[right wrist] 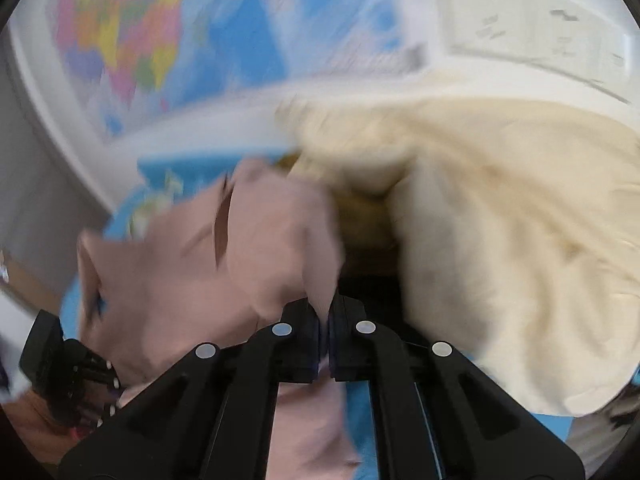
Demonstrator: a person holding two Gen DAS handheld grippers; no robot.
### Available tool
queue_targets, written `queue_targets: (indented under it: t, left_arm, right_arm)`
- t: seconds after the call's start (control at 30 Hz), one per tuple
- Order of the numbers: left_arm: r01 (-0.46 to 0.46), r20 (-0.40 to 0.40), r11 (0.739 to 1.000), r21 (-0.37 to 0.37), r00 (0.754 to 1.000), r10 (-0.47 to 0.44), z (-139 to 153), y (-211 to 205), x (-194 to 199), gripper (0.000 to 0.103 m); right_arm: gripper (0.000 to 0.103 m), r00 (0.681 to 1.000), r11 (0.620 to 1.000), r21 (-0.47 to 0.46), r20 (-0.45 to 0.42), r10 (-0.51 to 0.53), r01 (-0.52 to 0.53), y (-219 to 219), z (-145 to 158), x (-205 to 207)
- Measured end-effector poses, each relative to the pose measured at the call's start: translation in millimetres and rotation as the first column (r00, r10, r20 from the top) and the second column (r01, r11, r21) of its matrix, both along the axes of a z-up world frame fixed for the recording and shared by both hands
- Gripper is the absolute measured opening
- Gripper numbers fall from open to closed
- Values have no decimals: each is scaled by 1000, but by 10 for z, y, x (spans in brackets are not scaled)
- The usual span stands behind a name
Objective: Fold large clothes
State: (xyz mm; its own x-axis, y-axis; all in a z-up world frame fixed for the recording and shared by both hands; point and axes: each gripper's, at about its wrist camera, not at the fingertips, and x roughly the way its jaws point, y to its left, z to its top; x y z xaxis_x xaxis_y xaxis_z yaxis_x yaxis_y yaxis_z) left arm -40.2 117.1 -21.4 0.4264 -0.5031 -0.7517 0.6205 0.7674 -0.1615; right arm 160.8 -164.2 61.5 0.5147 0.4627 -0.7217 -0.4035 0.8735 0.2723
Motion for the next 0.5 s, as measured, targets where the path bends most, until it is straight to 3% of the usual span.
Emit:
queue_targets:
  t: [0.03,0.1,0.17,0.23,0.27,0.33,0.37,0.43,0.5]
  left_arm:
    - [-29,40,999,20,999,28,78,70,47,11]
    - [-149,156,985,92,979,134,301,268,230,21]
    - [-212,191,970,118,963,188,386,415,386,60]
    - [-219,178,967,130,964,195,364,497,453,62]
    - [-224,166,962,159,966,198,316,510,470,72]
    - [-180,84,973,146,982,169,225,576,486,86]
    - [-158,66,977,144,987,149,176,594,448,86]
    - [-147,71,965,215,988,135,26,573,364,88]
    - [-155,78,936,316,987,137,-157,551,330,89]
  right_arm:
    - [3,999,999,18,3,-41,41,-113,30,24]
    - [3,995,995,29,-19,-99,100,-278,-28,85]
    - [3,990,991,20,-50,-133,134,-344,-161,132]
    - [3,986,988,13,-67,-151,152,-377,-272,147]
    - [3,985,987,24,-73,-158,161,-391,-301,159]
    - [4,983,985,36,-72,-167,170,-422,-311,153]
    - [4,984,985,36,-71,-165,168,-436,-292,163]
    - [6,985,986,15,-58,-164,165,-389,-267,150]
    - [9,987,988,4,-49,-155,156,-350,-270,144]
